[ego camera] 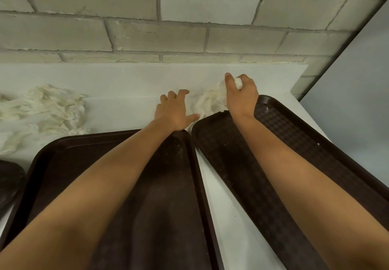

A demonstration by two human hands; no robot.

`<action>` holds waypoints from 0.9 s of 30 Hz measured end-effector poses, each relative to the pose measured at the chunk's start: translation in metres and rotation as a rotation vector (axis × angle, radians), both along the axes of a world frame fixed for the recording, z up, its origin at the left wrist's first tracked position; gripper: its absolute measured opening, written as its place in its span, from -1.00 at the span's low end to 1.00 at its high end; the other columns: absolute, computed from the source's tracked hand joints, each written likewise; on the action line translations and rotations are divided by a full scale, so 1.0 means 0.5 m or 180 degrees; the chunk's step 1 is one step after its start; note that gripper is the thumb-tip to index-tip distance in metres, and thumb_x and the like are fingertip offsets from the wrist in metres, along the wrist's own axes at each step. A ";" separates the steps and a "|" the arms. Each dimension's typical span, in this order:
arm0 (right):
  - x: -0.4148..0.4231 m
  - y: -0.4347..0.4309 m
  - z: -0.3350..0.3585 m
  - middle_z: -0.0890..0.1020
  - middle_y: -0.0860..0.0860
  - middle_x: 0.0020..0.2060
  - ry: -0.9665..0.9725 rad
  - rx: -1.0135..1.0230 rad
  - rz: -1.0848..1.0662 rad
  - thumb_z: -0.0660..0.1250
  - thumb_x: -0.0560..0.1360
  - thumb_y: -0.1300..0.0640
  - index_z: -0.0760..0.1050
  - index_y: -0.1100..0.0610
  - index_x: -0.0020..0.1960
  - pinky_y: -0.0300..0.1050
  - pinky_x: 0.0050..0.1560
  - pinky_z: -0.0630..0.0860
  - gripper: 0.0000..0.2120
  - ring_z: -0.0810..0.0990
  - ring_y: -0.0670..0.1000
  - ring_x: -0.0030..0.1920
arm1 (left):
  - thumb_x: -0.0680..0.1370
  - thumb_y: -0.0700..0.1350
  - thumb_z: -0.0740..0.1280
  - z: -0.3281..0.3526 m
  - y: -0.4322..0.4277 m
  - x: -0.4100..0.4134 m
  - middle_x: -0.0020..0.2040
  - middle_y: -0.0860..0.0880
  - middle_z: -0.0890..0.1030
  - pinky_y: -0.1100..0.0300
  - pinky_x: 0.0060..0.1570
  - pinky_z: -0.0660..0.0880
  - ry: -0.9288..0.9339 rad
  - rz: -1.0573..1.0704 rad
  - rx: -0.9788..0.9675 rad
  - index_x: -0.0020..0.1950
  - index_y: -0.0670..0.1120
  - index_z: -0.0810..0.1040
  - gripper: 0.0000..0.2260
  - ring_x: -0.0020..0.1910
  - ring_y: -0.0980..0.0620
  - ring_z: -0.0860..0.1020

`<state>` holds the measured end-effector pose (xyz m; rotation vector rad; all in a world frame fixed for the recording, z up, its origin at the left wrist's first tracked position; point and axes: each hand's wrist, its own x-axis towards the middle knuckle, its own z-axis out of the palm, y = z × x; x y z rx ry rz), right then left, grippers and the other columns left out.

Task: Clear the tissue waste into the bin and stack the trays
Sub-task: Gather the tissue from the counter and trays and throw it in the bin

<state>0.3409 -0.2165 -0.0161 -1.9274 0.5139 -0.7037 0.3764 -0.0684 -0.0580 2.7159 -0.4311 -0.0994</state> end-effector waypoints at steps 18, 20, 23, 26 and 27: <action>-0.013 0.024 0.023 0.33 -0.07 -0.43 -0.0310 0.0638 0.0091 0.31 0.52 0.12 0.22 0.07 -0.34 -0.37 -0.39 0.33 -0.65 0.28 -0.12 -0.42 | 0.64 -0.23 0.06 0.024 0.009 0.000 0.03 -0.16 0.55 0.17 -0.20 0.36 -0.0024 0.0297 -0.0990 0.25 -0.21 0.35 -0.78 -0.16 -0.03 0.46; -0.016 0.032 0.037 0.31 -0.05 -0.44 -0.0314 0.0753 0.0115 0.32 0.50 0.14 0.20 0.09 -0.36 -0.37 -0.41 0.30 -0.64 0.26 -0.09 -0.41 | 0.66 -0.10 0.03 0.039 0.017 -0.006 -0.06 -0.13 0.54 0.14 -0.20 0.38 -0.0085 0.0362 -0.1235 0.19 -0.24 0.37 -0.74 -0.19 -0.04 0.47; -0.022 0.043 0.056 0.29 -0.02 -0.45 -0.0314 0.1028 0.0192 0.30 0.46 0.22 0.20 0.11 -0.37 -0.29 -0.42 0.28 -0.67 0.23 -0.07 -0.43 | 0.66 0.00 0.02 0.061 0.030 -0.023 -0.29 -0.04 0.47 0.19 -0.32 0.34 -0.0184 0.0358 -0.1404 0.08 -0.23 0.36 -0.69 -0.32 0.00 0.44; -0.035 0.055 0.073 0.25 -0.02 -0.48 -0.0336 0.1194 0.0336 0.28 0.43 0.29 0.18 0.11 -0.40 -0.33 -0.51 0.22 -0.66 0.19 -0.10 -0.51 | 0.65 0.06 0.04 0.076 0.039 -0.047 -0.37 0.03 0.40 0.28 -0.41 0.25 -0.0275 0.0354 -0.1454 -0.06 -0.15 0.33 -0.71 -0.40 0.12 0.37; -0.041 0.060 0.078 0.24 -0.02 -0.49 -0.0339 0.1228 0.0380 0.27 0.42 0.32 0.17 0.11 -0.41 -0.33 -0.53 0.20 -0.65 0.18 -0.10 -0.52 | 0.64 0.07 0.04 0.081 0.042 -0.056 -0.37 0.03 0.39 0.28 -0.40 0.25 -0.0294 0.0367 -0.1475 -0.11 -0.16 0.34 -0.67 -0.40 0.13 0.36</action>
